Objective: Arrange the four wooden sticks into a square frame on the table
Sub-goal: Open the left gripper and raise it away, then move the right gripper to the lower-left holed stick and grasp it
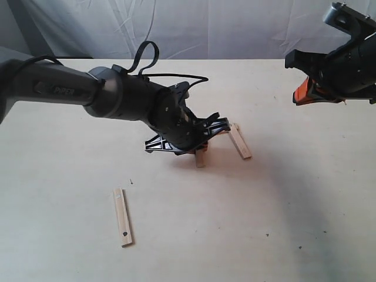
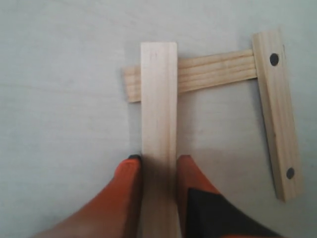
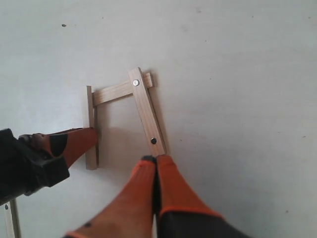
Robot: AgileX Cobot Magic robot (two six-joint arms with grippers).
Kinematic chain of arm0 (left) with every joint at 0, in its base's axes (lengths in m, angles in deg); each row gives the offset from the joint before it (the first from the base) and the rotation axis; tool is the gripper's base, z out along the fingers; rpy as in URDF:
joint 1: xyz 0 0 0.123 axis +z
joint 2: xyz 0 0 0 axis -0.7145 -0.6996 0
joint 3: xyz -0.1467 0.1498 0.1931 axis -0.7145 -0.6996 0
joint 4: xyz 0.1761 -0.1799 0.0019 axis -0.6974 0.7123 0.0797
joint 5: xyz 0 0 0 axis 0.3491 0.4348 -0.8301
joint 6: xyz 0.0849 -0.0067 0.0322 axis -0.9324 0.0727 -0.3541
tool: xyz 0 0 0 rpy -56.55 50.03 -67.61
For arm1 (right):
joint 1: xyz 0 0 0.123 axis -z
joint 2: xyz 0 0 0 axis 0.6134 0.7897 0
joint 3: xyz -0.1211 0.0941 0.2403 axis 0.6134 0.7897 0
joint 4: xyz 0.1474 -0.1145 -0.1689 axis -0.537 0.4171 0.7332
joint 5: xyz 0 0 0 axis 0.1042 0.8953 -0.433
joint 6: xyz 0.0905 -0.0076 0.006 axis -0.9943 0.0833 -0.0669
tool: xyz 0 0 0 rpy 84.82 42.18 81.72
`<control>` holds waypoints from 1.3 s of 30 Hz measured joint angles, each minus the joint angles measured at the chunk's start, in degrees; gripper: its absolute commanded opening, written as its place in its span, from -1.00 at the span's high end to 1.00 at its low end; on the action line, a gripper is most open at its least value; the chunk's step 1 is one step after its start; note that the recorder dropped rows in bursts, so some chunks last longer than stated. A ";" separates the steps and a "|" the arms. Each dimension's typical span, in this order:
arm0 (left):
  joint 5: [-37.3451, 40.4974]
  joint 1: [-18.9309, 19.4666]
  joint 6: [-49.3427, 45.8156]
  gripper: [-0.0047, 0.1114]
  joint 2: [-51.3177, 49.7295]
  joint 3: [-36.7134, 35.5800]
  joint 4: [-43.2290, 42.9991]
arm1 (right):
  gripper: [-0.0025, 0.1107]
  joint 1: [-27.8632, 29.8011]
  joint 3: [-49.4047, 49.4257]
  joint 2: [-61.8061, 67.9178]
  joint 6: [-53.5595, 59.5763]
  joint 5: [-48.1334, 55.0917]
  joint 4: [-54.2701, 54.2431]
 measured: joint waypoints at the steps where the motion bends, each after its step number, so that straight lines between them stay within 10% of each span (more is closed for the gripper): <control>1: 0.00 0.00 0.00 0.43 0.00 0.00 0.10 | 0.97 0.00 0.00 0.00 0.00 0.00 0.00; 11: 2.13 0.34 0.10 0.21 1.55 0.18 1.36 | 0.97 0.00 0.00 0.00 0.00 0.10 0.00; 21: 21.35 9.07 -5.83 0.92 16.81 1.43 -14.14 | 0.97 -3.03 0.00 0.00 2.34 1.15 0.39; 29: 29.59 16.43 -16.37 0.92 28.15 1.43 -19.78 | 0.97 -17.55 0.00 0.00 0.10 1.68 3.28; 39: 38.86 33.80 -41.43 0.92 33.19 0.73 4.86 | 0.97 -37.28 0.00 3.30 -6.83 -5.11 3.82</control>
